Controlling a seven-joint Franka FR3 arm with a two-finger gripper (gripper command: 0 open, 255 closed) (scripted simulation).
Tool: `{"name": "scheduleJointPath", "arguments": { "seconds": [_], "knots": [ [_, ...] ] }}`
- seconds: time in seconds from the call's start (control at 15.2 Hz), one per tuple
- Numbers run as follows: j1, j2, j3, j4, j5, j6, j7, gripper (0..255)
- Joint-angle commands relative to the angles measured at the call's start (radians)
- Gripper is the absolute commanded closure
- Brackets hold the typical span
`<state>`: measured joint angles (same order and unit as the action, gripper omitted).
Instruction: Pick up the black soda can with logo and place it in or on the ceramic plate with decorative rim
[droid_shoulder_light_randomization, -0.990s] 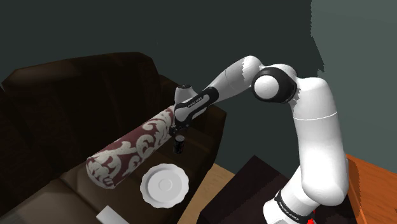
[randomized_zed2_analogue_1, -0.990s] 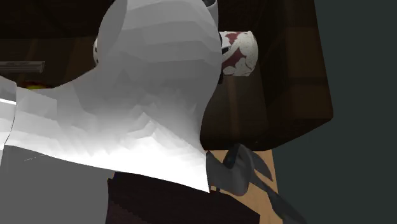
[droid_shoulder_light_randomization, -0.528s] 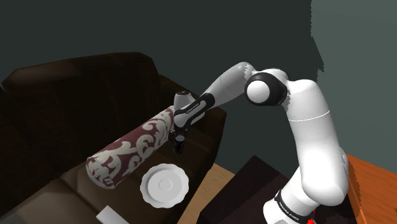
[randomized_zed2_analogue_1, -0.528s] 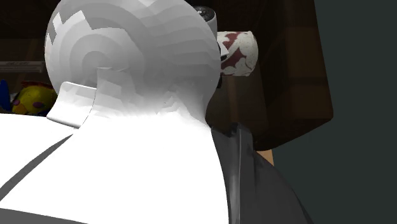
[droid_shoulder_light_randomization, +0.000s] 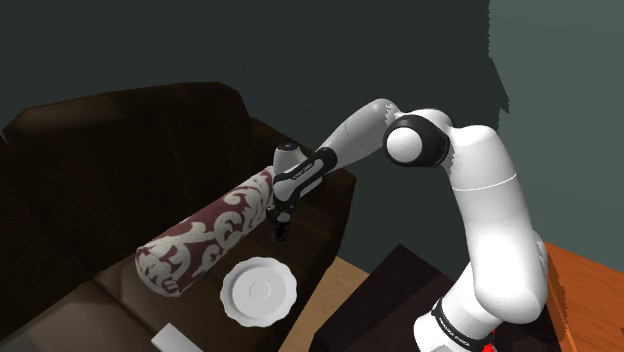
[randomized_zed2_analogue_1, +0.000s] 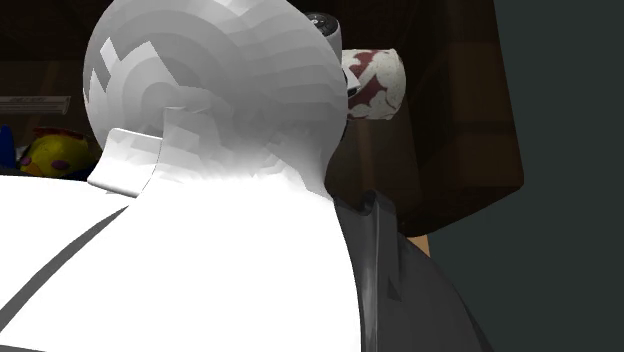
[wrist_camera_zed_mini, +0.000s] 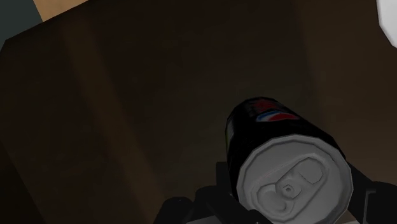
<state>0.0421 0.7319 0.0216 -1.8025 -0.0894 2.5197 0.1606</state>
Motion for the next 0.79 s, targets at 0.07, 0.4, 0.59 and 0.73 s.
{"name": "scheduleJointPath", "arguments": {
  "seconds": [0.07,0.4,0.59,0.73],
  "knots": [
    [0.0,0.0,0.0,0.0,0.0,0.0,0.0,255],
    [0.0,0.0,0.0,0.0,0.0,0.0,0.0,255],
    [0.0,-0.011,0.0,-0.004,0.001,-0.008,-0.001,255],
    [-0.001,-0.033,0.002,-0.011,0.002,-0.023,-0.002,255]
  ]
}}
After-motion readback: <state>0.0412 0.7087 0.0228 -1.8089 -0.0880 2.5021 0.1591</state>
